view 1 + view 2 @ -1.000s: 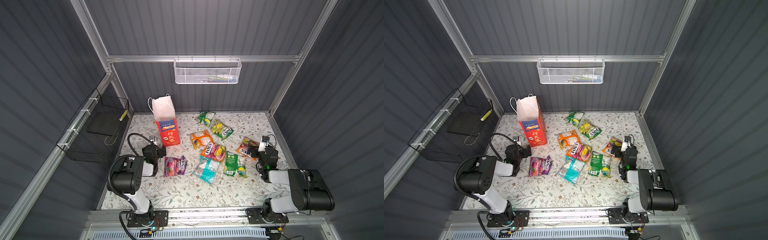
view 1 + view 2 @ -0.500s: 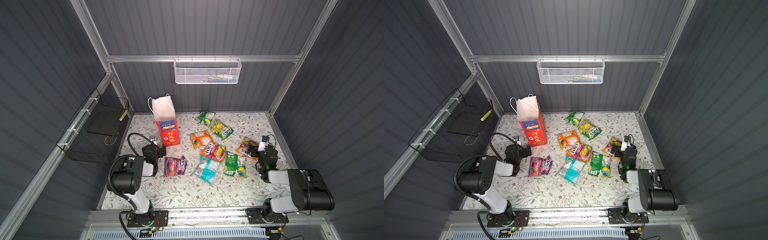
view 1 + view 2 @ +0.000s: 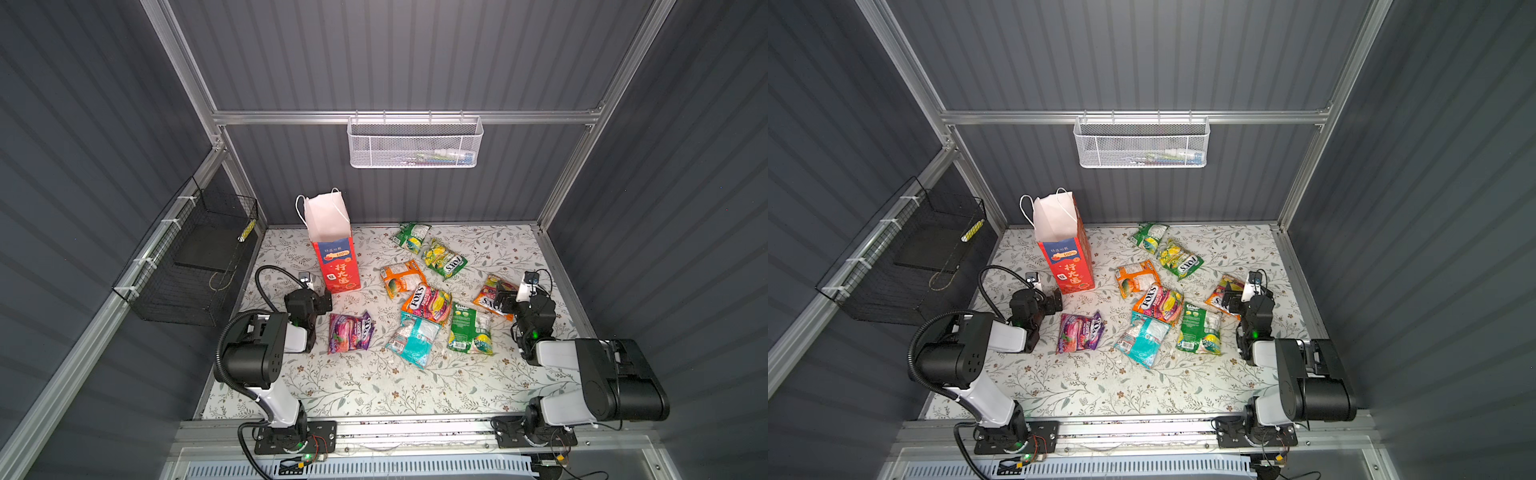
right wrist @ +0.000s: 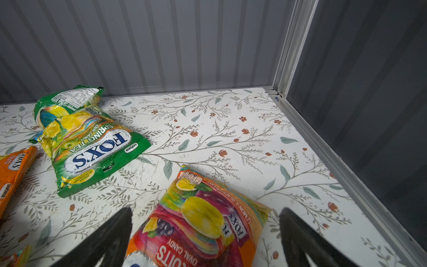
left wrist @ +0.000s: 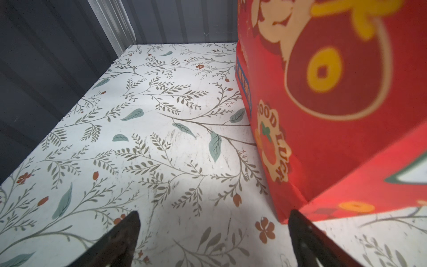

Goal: Place the snacks into the paper bag
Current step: Pick up the paper bag from the top-left of the table.

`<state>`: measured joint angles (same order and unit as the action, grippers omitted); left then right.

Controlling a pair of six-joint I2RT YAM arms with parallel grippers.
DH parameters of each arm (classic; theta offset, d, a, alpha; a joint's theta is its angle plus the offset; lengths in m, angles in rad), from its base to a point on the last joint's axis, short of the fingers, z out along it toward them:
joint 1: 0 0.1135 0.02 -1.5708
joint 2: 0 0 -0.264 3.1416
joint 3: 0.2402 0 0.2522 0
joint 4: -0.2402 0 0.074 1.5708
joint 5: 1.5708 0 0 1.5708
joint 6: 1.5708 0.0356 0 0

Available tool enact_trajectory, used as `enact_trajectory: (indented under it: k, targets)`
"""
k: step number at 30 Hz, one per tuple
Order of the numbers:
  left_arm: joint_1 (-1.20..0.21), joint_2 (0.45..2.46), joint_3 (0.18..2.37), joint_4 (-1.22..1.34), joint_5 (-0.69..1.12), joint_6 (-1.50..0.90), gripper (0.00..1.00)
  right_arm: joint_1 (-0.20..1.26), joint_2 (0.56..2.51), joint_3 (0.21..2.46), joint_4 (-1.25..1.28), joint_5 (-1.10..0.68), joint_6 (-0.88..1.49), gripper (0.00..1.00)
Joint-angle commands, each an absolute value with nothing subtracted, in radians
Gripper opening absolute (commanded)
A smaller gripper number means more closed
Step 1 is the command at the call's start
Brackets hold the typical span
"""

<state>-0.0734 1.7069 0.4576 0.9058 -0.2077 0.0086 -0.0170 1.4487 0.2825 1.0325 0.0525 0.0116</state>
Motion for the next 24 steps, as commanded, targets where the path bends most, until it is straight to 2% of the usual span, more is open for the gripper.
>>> enact_trajectory:
  k: [1,17,18,21,24]
  targets:
    - [-0.08,1.717,0.474,0.91,-0.196,0.025,1.0,-0.015,1.459,0.29,1.048,0.056,0.013,0.99]
    - [-0.072,1.716,0.479,0.899,-0.192,0.016,1.0,-0.032,1.46,0.313,1.003,0.071,0.043,0.99]
    - [-0.072,1.715,0.476,0.904,-0.202,0.013,1.0,-0.033,1.46,0.313,1.003,0.072,0.043,0.99]
    - [-0.072,1.652,0.475,0.843,-0.382,-0.067,1.0,-0.035,1.458,0.311,1.005,0.073,0.045,0.99]
    - [-0.077,1.559,0.491,0.745,-0.396,-0.06,1.0,-0.033,1.403,0.249,1.083,0.12,0.058,0.99]
